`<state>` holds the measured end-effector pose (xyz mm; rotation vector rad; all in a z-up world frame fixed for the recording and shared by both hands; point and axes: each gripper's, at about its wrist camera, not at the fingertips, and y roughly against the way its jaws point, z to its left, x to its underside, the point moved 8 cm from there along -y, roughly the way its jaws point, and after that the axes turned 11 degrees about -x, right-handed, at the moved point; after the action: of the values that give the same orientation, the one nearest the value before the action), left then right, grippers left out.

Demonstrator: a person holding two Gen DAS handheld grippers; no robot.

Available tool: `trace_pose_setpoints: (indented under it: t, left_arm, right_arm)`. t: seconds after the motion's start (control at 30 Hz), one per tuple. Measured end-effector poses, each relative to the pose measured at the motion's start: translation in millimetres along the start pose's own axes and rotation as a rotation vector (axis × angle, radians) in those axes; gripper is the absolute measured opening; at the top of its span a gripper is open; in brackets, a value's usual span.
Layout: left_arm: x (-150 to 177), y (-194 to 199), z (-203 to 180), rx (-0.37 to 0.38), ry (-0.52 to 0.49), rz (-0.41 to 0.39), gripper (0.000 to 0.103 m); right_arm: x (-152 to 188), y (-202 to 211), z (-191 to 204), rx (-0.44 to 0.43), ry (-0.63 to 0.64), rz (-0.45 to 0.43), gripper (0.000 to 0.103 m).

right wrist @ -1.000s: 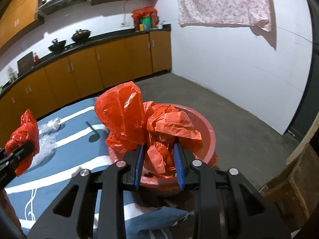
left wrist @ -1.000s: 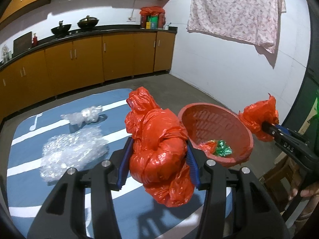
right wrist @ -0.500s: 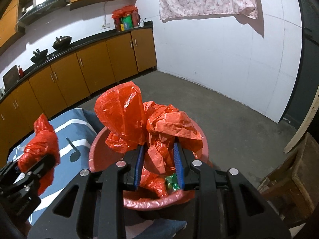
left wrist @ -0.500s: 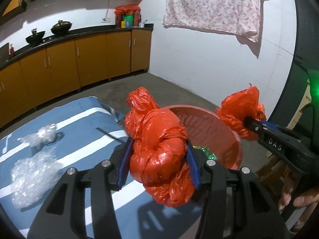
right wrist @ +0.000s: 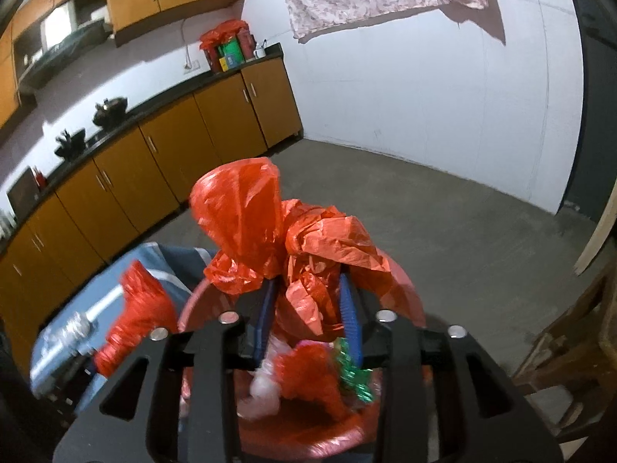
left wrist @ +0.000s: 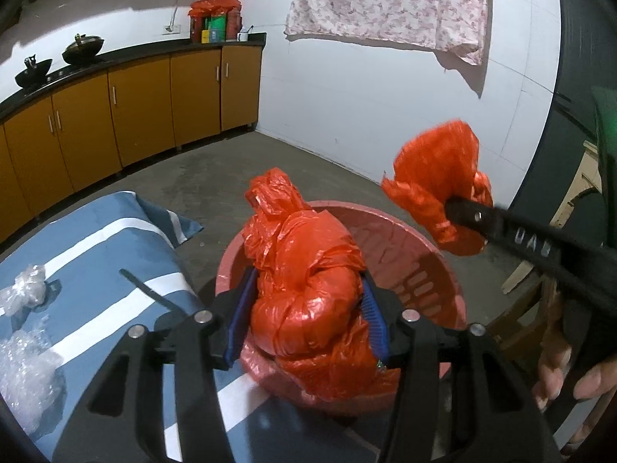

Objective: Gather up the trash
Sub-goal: 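Open both grippers over the red basket to drop the red bags, then move both tools back toward the mat of bags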

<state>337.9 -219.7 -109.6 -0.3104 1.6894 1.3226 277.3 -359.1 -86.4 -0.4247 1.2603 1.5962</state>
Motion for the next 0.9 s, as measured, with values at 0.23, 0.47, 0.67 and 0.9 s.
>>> trace_pose_setpoints:
  t: [0.23, 0.47, 0.67, 0.9]
  left_arm:
    - [8.3, -8.8, 14.3, -0.007, 0.030, 0.025, 0.066]
    - [24.0, 7.4, 48.6, -0.077, 0.075, 0.023, 0.078]
    - [51.5, 43.2, 103.8, -0.211, 0.110, 0.021, 0.081]
    - [79.7, 87.4, 181.8, -0.391, 0.163, 0.021, 0.083]
  right_arm:
    - [4.6, -3.7, -1.2, -0.011, -0.019, 0.002, 0.057]
    - [21.2, 5.4, -9.1, 0.032, 0.000, 0.015, 0.072]
    - [40.6, 7.4, 1.3, 0.035, 0.034, 0.043, 0.082]
    - [64.3, 6.5, 25.4, 0.004, 0.073, 0.094, 0.082]
